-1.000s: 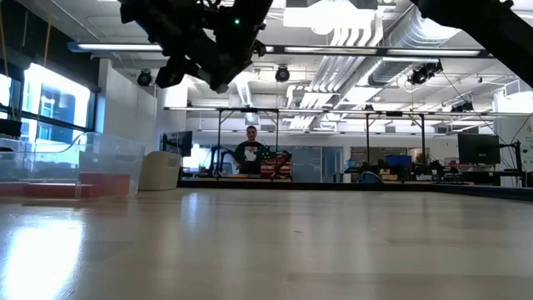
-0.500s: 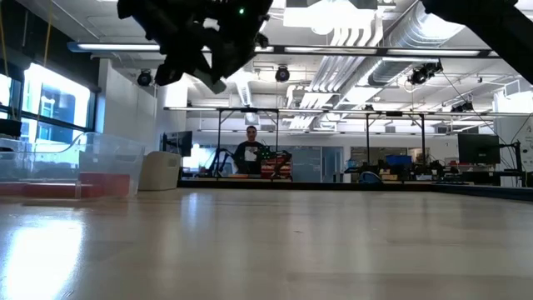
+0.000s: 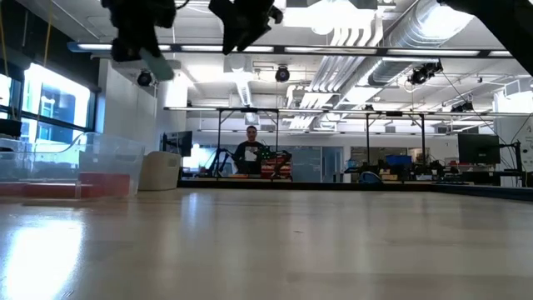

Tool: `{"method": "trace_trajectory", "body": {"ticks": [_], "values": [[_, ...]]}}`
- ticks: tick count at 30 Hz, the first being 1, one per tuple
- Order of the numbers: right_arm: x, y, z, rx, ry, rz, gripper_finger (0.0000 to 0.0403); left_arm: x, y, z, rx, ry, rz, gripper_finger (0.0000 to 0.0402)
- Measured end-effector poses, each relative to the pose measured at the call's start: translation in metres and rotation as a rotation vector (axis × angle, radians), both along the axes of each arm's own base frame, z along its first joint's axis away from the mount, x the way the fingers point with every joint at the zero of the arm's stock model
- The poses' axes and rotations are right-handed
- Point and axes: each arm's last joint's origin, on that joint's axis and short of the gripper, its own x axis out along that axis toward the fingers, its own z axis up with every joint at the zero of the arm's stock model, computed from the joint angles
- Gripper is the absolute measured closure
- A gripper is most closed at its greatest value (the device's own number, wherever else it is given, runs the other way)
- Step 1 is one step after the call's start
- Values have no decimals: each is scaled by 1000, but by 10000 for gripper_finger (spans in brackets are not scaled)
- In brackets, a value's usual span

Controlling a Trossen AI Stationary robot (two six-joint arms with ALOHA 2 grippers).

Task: Sort & place blocks by color
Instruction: Put the light blue block into the white bin

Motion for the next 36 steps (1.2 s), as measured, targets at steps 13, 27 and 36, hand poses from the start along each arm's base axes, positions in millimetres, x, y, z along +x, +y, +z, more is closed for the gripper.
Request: {"method": "trace_trajectory", "body": {"ticks": [13, 27, 36], "values": [[-14, -44, 9, 33, -46, -118, 176, -42, -84, 7, -240, 195, -79, 370], [-16, -62, 8, 94, -50, -100, 176, -55, -143, -30, -465, 314, -155, 366], [-17, -70, 7, 107, -52, -104, 176, -46, -168, -47, -495, 375, -220, 361]]}}
